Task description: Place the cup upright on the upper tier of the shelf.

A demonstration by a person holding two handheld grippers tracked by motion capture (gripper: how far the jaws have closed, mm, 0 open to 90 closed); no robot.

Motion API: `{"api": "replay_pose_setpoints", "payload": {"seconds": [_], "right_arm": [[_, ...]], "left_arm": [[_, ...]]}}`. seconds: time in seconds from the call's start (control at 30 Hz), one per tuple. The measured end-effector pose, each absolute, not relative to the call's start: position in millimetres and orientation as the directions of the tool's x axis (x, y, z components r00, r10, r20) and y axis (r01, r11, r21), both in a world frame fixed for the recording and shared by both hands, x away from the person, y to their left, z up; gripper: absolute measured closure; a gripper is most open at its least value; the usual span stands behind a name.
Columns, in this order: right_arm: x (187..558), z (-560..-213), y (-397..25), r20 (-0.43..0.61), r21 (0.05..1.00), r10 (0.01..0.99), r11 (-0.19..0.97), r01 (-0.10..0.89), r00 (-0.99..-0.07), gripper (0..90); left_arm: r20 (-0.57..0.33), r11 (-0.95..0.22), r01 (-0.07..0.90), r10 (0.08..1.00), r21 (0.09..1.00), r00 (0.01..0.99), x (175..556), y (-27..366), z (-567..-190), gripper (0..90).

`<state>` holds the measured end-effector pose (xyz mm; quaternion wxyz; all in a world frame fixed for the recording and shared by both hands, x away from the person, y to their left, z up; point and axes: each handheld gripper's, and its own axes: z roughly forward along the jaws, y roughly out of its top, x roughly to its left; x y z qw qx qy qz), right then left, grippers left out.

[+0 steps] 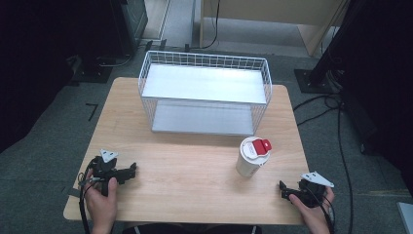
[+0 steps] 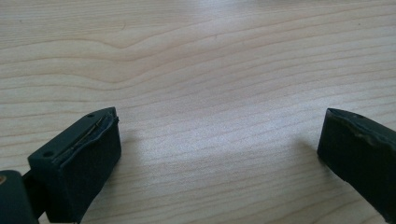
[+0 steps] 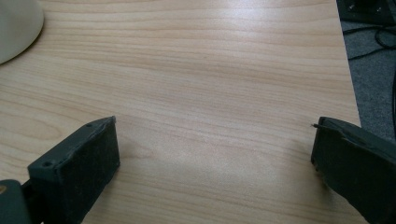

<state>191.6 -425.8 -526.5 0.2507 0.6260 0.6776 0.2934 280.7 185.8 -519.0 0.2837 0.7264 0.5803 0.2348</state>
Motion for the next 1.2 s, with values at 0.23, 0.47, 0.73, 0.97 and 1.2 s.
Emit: {"api": "replay_pose_setpoints", "payload": {"seconds": [0.23, 0.47, 0.73, 0.97, 1.2], "right_arm": [[189.6, -523.4, -420.0, 0.02, 0.728, 0.995, 0.051, 0.683, -0.095, 2.2], [191.2, -519.4, -412.5, 0.079, 0.748, 0.988, 0.03, 0.663, -0.134, 2.3], [194.1, -505.2, -387.8, 0.102, 0.782, 0.978, 0.034, 0.622, -0.181, 2.5], [199.7, -501.7, -371.2, 0.094, 0.788, 0.974, 0.054, 0.613, -0.207, 2.6], [204.2, -494.4, -355.6, 0.102, 0.804, 0.973, 0.044, 0.593, -0.209, 3.9]], "left_arm": [[0.012, -0.165, 0.71, 0.976, 0.684, 0.216, 280.7, 185.8, -519.0, 0.0], [0.012, -0.166, 0.71, 0.976, 0.684, 0.217, 280.7, 185.8, -519.0, 0.0], [0.012, -0.167, 0.71, 0.976, 0.684, 0.217, 280.8, 185.9, -519.0, 0.0], [0.012, -0.166, 0.71, 0.976, 0.684, 0.216, 280.7, 185.8, -519.0, 0.0], [0.013, -0.167, 0.71, 0.976, 0.684, 0.217, 280.7, 185.9, -519.0, 0.0]]}}
